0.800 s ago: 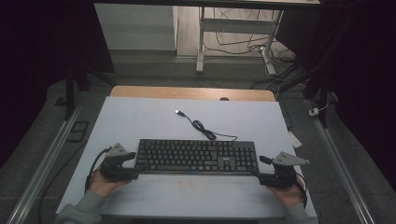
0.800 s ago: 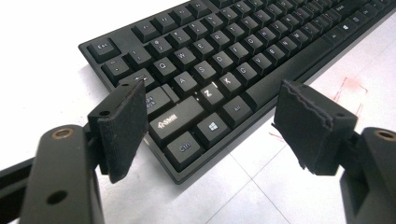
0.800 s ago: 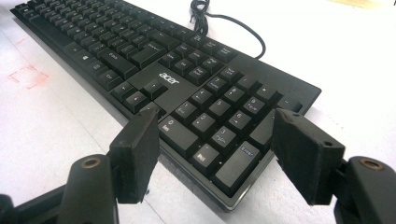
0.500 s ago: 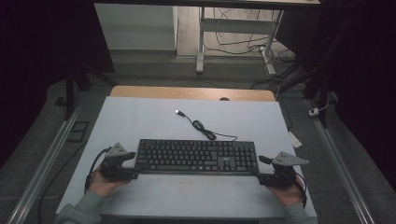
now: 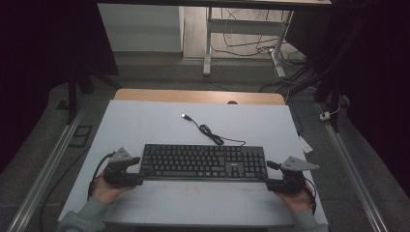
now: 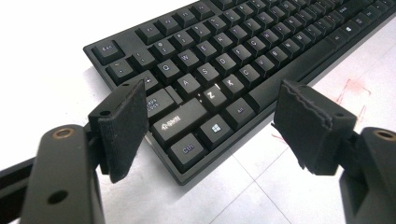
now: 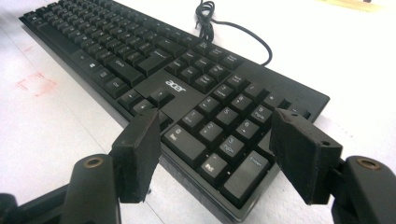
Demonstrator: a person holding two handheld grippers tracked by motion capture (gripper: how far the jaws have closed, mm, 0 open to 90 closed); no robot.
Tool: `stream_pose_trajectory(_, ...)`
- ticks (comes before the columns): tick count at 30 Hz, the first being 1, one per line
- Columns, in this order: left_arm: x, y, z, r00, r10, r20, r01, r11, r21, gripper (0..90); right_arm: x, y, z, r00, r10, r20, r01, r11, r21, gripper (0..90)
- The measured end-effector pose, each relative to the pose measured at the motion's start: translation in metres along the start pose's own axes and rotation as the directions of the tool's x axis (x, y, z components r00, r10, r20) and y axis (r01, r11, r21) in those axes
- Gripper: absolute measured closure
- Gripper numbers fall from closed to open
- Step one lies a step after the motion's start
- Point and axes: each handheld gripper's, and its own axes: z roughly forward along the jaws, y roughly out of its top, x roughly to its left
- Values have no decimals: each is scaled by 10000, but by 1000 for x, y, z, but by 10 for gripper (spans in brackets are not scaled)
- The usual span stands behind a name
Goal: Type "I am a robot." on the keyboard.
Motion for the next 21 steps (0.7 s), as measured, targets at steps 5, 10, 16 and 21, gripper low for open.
stream_pose_trajectory(5,0,1,1,10000,30,-37,-30,10000,5,265,3,5,3,10000,5,-93,-5,10000,-2,356)
stream_pose_trajectory(10,0,2,1,10000,-16,-60,16,10000,-74,269,6,9,6,9999,-33,-154,32,10000,-58,363)
stream_pose_trajectory(16,1,2,2,9999,-44,-122,43,9999,-111,278,14,15,21,9992,12,-410,-12,10000,3,381)
stream_pose_trajectory(21,1,3,4,9999,-56,-159,56,10000,-28,284,20,19,30,9976,-94,-681,98,9999,54,423)
